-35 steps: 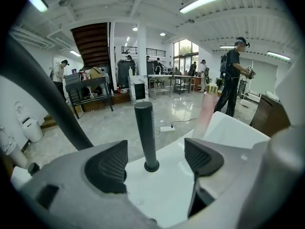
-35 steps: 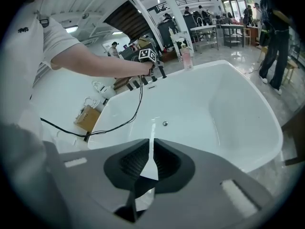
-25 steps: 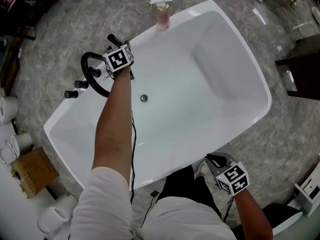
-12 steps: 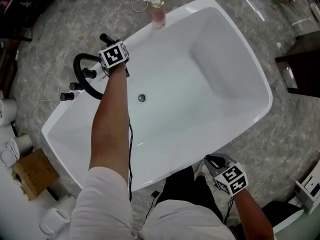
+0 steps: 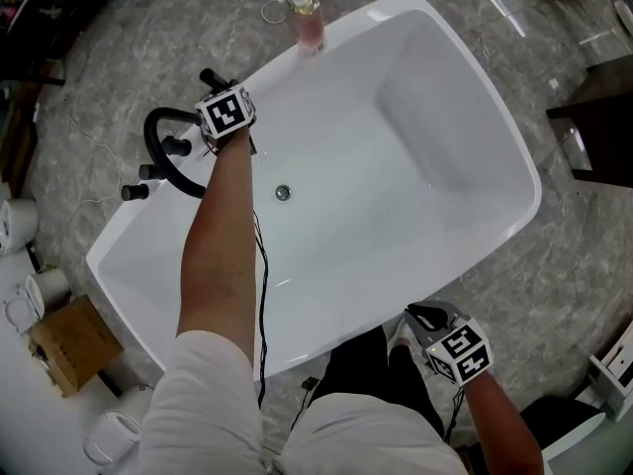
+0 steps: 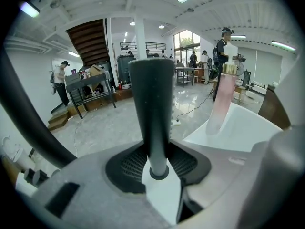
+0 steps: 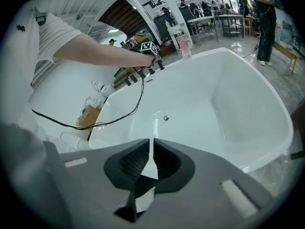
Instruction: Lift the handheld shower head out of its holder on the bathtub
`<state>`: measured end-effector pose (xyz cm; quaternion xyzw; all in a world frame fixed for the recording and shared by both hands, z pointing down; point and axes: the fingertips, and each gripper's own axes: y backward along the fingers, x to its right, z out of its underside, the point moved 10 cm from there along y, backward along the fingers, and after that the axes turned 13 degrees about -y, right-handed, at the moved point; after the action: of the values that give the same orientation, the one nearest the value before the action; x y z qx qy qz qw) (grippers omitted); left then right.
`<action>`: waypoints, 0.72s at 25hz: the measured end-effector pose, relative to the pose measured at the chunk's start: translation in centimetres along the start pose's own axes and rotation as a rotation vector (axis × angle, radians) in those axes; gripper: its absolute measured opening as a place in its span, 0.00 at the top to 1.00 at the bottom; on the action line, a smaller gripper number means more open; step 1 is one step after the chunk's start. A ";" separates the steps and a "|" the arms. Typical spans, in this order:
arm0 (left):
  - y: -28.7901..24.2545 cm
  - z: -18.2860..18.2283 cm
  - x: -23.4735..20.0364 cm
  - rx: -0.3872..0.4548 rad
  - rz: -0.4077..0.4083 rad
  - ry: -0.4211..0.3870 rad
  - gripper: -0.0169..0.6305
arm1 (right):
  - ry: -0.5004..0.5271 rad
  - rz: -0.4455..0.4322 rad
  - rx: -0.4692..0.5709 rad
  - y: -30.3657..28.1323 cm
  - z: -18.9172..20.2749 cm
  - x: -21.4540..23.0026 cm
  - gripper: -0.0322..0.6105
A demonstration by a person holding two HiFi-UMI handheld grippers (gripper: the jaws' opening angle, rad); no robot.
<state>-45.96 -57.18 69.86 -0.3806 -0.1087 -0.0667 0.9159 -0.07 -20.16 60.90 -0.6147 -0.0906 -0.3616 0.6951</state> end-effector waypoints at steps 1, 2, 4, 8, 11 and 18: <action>0.2 -0.1 0.0 0.007 -0.004 -0.005 0.76 | 0.002 -0.001 0.003 0.0 -0.1 0.0 0.89; 0.4 -0.2 0.0 0.014 -0.006 -0.009 0.76 | 0.003 -0.003 0.005 0.1 -0.2 0.0 0.89; 0.9 -0.5 0.1 0.026 -0.008 -0.012 0.76 | 0.008 -0.005 0.010 0.3 -0.2 -0.1 0.89; 2.5 -1.3 0.1 0.037 -0.003 -0.019 0.76 | 0.025 -0.006 0.018 0.9 -0.1 -0.3 0.89; 3.9 -2.0 -0.1 0.059 -0.001 -0.044 0.76 | 0.032 -0.007 0.021 1.3 0.2 -0.5 0.89; 7.7 -3.3 -0.5 0.098 0.005 -0.070 0.76 | 0.058 -0.017 0.031 2.1 1.4 -1.1 0.89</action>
<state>-44.41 -54.14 62.22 -0.3375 -0.1429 -0.0454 0.9293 0.85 -18.53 58.98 -0.5923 -0.0810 -0.3836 0.7039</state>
